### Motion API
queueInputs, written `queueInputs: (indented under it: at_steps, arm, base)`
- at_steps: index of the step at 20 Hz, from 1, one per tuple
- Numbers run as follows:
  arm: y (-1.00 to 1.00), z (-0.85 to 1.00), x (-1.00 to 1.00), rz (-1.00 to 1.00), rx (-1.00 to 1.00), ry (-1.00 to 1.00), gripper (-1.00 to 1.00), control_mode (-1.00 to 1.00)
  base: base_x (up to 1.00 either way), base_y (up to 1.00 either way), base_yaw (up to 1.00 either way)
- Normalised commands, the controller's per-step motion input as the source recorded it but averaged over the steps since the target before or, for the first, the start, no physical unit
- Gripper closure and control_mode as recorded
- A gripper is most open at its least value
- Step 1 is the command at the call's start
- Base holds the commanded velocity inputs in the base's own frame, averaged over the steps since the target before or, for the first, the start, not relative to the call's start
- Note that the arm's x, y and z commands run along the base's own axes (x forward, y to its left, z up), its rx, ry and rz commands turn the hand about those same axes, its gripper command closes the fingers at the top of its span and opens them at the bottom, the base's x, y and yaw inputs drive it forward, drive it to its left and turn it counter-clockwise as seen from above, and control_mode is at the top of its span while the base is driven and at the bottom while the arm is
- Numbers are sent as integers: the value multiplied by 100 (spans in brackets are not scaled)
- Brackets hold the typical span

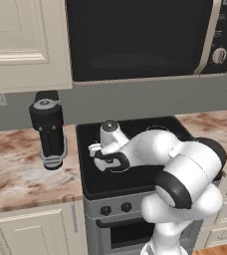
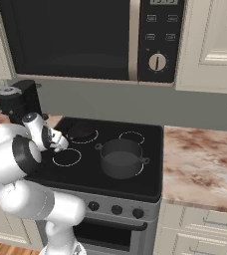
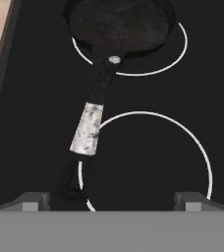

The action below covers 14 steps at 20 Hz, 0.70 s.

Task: Move the pot and pan from the stove into the sink.

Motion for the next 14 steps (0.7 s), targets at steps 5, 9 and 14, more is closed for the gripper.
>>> queueInputs:
  at_steps: [5, 9, 14]
  arm:
    - [13, -37, 23, -3, 5, 0, -100, -100]
    - [16, -34, 17, -3, 3, -2, -100, -100]
    - [9, -30, 12, -3, 0, -8, -100, -100]
  base:
    - [0, 0, 0]
    - [0, 0, 0]
    - [0, 0, 0]
